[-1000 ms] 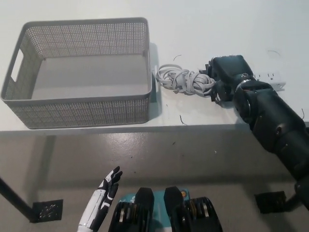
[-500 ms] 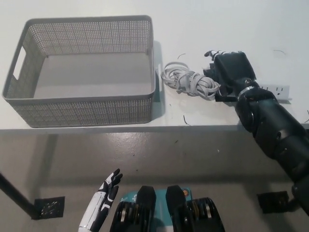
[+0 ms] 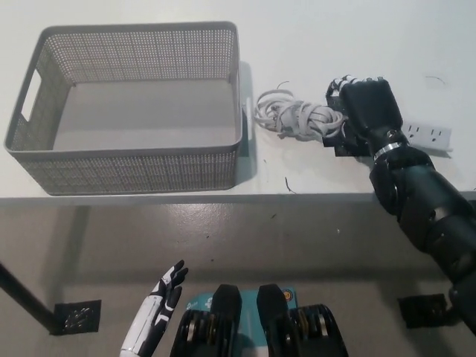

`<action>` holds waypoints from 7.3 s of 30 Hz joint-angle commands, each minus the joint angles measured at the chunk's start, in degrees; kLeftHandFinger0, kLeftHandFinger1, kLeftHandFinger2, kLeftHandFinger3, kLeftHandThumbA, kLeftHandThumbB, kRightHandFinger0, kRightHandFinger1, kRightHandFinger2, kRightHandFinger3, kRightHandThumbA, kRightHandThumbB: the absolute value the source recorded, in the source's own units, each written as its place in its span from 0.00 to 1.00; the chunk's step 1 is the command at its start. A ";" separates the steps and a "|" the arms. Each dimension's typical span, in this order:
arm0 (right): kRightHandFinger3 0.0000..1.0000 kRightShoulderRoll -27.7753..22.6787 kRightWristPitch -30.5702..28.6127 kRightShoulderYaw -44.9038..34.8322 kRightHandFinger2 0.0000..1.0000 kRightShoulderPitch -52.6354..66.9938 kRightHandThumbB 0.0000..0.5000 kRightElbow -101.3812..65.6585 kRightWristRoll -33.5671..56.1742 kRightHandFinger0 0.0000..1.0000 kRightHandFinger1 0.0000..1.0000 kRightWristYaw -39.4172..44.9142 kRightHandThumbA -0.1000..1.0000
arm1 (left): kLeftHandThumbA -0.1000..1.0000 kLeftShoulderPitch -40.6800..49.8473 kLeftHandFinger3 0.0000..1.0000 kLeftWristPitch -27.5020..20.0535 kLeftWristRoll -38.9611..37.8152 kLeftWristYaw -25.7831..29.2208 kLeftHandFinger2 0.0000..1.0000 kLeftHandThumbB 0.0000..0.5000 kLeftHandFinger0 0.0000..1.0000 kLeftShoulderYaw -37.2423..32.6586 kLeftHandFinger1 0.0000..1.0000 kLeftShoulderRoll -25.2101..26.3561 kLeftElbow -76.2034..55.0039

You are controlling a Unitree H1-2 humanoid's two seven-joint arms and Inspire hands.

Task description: Use the right hand to pick up a power strip and put it into a container on the left side

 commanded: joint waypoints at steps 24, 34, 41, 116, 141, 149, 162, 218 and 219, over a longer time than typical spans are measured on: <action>0.66 -9.40 -8.60 -5.71 0.66 -23.95 0.48 -18.38 -5.00 0.00 0.04 -24.79 0.00 | 1.00 -2.42 1.00 -2.37 0.33 -0.72 1.00 0.22 1.00 0.12 1.00 1.94 -2.03; 0.65 -4.01 -7.19 -5.07 0.62 -30.27 0.37 -18.98 -5.57 0.00 0.00 -22.70 0.00 | 1.00 -2.36 1.00 -2.44 0.95 -0.46 1.00 0.22 1.00 0.02 1.00 2.12 -2.02; 0.19 2.41 -8.61 -4.06 0.25 -34.72 0.27 -14.71 -4.98 0.00 0.00 -22.13 0.00 | 1.00 -2.56 1.00 -2.56 1.09 -0.39 1.00 0.19 1.00 -0.10 1.00 2.01 -1.86; 1.00 8.96 23.28 -24.17 1.00 -47.66 0.99 -11.43 30.47 1.00 1.00 80.16 0.95 | 1.00 -5.75 1.00 0.99 3.17 -3.06 1.00 0.25 1.00 -1.27 1.00 3.12 -4.02; 1.00 -2.47 22.18 -50.23 1.00 -18.18 0.70 -95.20 50.79 1.00 1.00 51.71 1.00 | 1.00 -5.65 1.00 0.47 4.13 -3.23 1.00 0.17 1.00 -1.62 1.00 2.96 -2.66; 1.00 -0.79 13.51 -47.50 1.00 12.84 0.82 -126.59 48.36 1.00 1.00 43.20 1.00 | 1.00 -4.95 1.00 0.28 4.26 -3.52 1.00 0.16 1.00 -1.77 1.00 3.39 -1.89; 1.00 2.45 -12.01 -46.46 1.00 31.62 0.40 -126.94 39.12 1.00 1.00 37.22 1.00 | 1.00 -3.60 1.00 0.00 4.88 -3.23 1.00 0.16 1.00 -2.29 1.00 2.93 -0.85; 1.00 10.23 -17.43 -30.95 1.00 62.15 0.52 -60.04 41.97 1.00 1.00 39.89 1.00 | 1.00 -4.70 1.00 -2.16 5.56 -0.93 1.00 0.20 1.00 -1.98 1.00 2.36 1.93; 1.00 9.94 -17.43 -30.50 1.00 62.01 0.53 -59.88 41.39 1.00 1.00 39.48 1.00 | 1.00 -4.67 1.00 -2.13 5.28 -1.07 1.00 0.20 1.00 -1.90 1.00 2.30 1.90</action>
